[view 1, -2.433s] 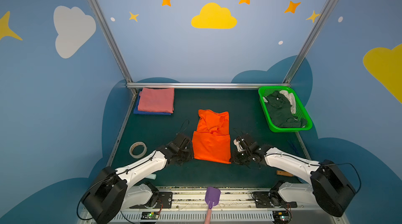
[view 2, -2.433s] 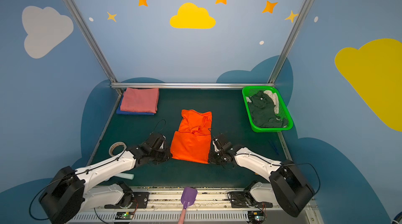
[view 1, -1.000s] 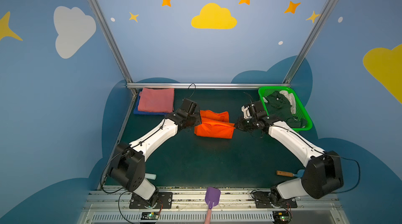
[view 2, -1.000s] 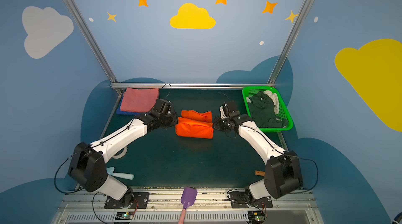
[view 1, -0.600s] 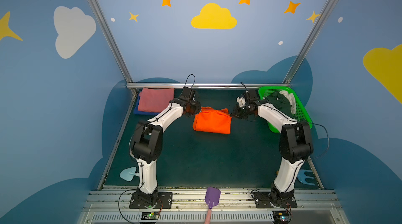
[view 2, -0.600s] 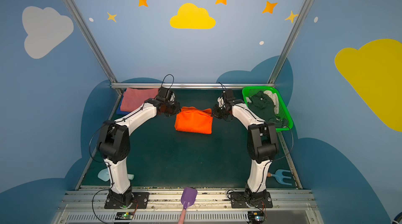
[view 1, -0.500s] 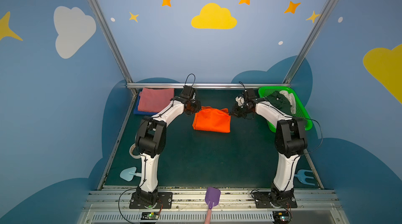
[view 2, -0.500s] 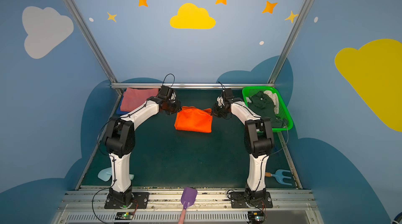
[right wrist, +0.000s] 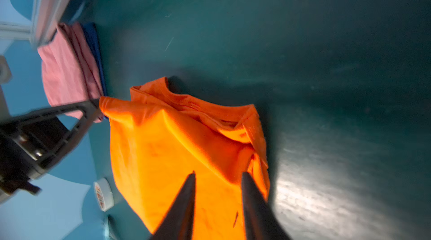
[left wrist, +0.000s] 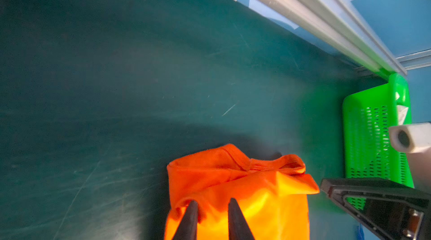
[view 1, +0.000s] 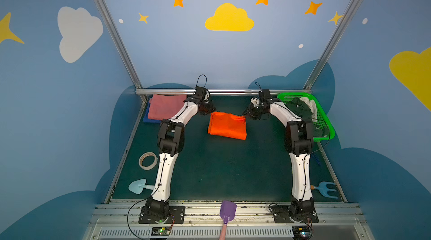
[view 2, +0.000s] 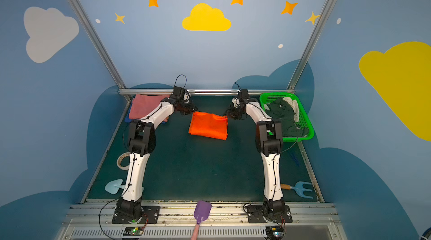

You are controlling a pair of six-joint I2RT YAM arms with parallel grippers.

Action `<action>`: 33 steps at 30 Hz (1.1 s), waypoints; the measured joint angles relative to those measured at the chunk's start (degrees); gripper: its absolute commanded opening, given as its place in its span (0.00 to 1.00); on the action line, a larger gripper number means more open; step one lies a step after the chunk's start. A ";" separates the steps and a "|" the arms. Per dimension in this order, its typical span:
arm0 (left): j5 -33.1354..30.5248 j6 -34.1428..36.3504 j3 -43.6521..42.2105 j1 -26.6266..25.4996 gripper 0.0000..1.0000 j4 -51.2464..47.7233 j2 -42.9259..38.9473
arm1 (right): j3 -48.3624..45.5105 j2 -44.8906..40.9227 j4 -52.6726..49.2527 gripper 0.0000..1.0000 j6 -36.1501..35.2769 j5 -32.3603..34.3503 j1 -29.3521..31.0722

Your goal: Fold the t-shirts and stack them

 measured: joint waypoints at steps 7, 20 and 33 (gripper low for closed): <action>-0.39 -0.42 2.10 0.09 0.70 -1.07 0.11 | 1.81 -1.09 -3.17 0.54 -1.70 0.61 -0.52; 0.04 -1.25 -15.13 -1.81 0.16 5.18 -18.51 | -15.28 -18.56 6.38 0.01 -1.77 -7.41 1.09; 11.39 -7.69 -12.50 -1.51 0.08 14.97 1.51 | -4.83 4.76 12.17 0.00 3.65 -15.63 2.27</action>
